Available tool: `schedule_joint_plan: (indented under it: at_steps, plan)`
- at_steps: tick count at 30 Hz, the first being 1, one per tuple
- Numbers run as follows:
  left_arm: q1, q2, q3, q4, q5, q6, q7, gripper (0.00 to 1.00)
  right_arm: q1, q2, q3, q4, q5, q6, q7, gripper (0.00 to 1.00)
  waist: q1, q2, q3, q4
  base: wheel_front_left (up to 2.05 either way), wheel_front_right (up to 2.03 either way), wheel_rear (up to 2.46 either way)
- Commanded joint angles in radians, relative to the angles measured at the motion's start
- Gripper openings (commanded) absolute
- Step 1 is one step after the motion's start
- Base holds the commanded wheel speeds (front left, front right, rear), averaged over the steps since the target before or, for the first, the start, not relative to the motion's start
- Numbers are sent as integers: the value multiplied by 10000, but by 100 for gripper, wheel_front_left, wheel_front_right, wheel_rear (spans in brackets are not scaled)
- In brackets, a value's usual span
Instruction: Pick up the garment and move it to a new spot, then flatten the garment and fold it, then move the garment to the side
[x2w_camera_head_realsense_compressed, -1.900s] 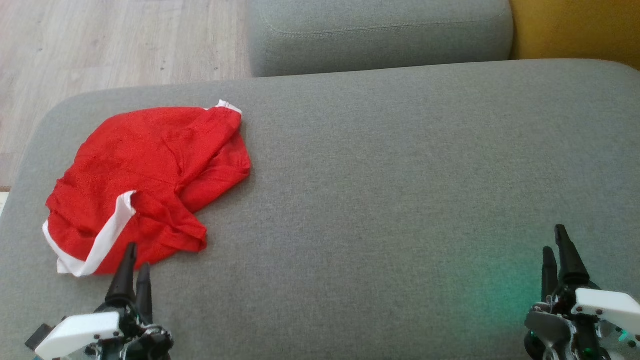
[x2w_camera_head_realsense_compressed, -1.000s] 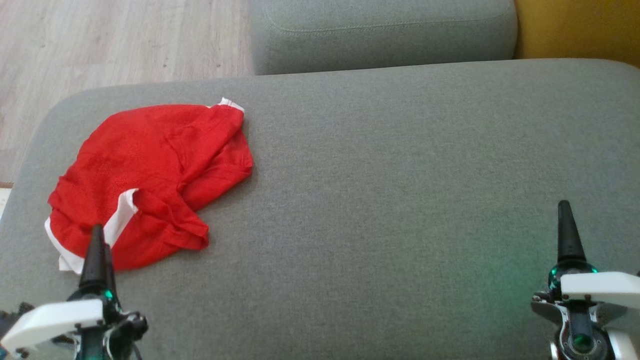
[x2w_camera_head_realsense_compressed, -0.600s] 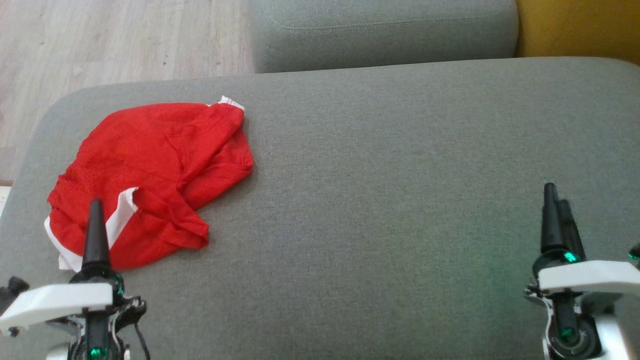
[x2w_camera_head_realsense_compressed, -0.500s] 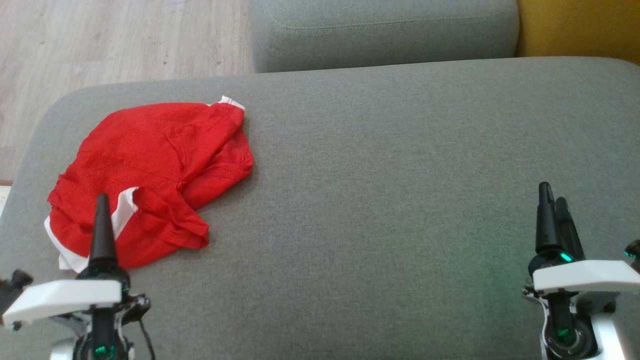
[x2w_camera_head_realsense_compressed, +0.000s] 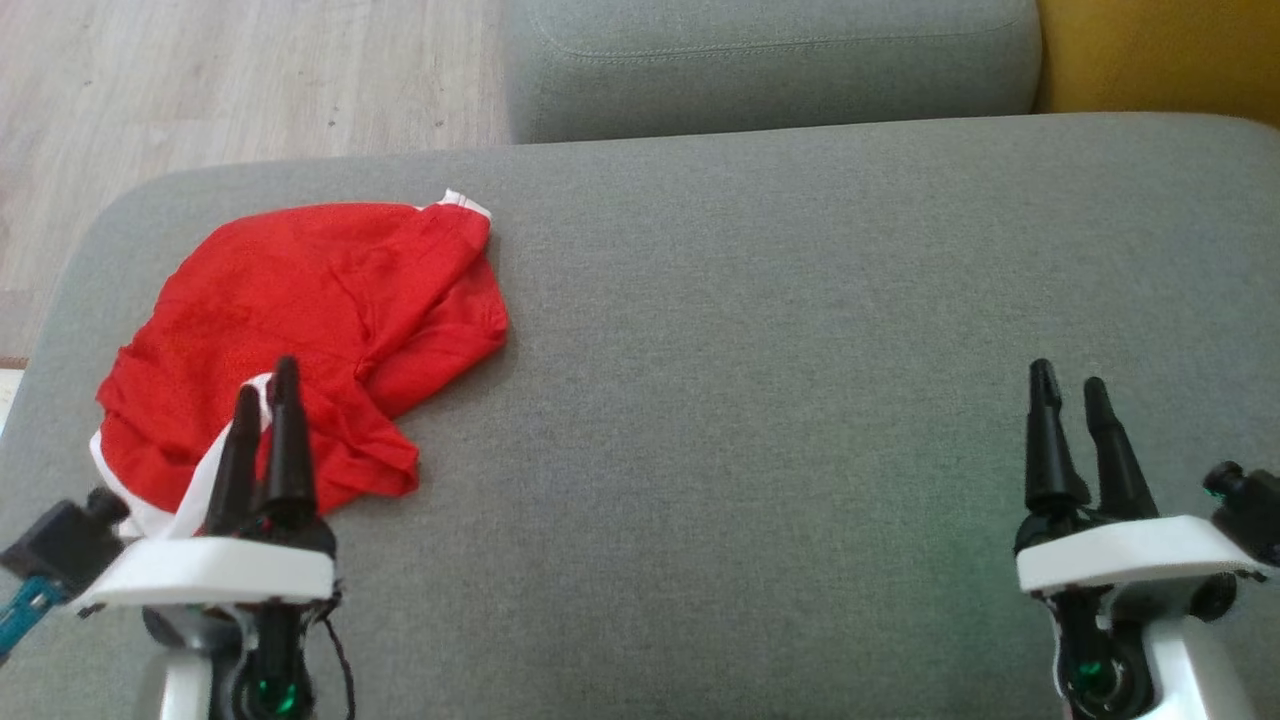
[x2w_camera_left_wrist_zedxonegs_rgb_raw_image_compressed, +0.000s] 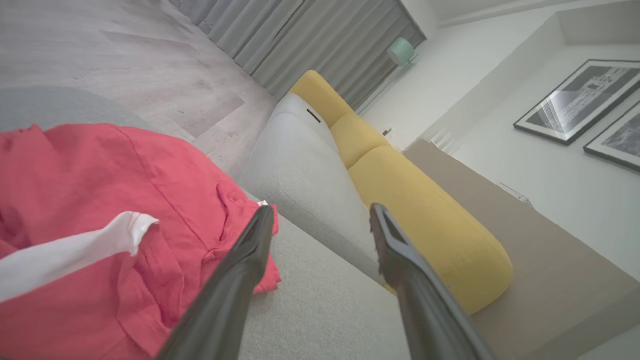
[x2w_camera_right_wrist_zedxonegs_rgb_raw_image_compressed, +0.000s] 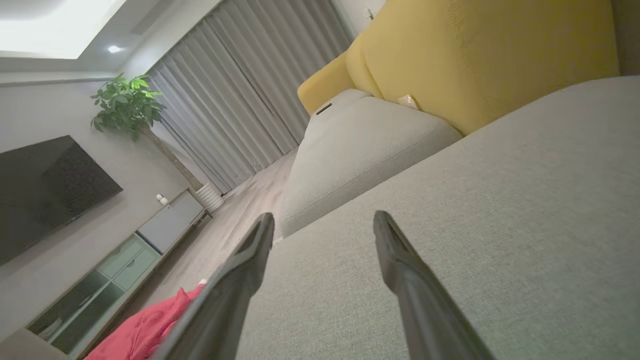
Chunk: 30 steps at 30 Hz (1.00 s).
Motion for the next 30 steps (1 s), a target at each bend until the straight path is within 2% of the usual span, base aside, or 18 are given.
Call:
schedule_joint_plan:
  at_steps: [1,8,11,19,23,24,30]
  plan:
    - [-349,136,72,-520,386,59,-112,100,-582,-67,195,-423,-401,-5,-146,100,0,-1,1,-3,0,0,0]
    - [-314,211,-384,-754,1863,224,-316,100,-596,-71,441,-407,-1501,-6,-353,100,0,-1,30,30,0,0,0]
    - [-305,374,-700,-832,2469,440,-404,100,-601,-73,539,-403,-1977,-6,-441,100,0,-1,41,48,0,0,0]
    - [-354,1091,-1891,-824,3826,1363,-638,100,-588,-78,813,-298,-3246,-6,-678,100,0,-1,49,60,0,0,0]
    - [-414,1466,-2543,-695,4341,1899,-755,100,-575,-80,971,-222,-3779,-7,-796,100,0,-1,52,57,0,0,0]
    - [-445,1651,-2841,-567,4587,2151,-814,100,-580,-81,1025,-225,-4075,-7,-855,100,0,-1,51,60,0,0,0]
    - [-610,2010,-3540,-525,5143,2812,-989,100,-569,-84,1052,-278,-4977,-7,-1032,100,0,-1,66,57,0,0,0]
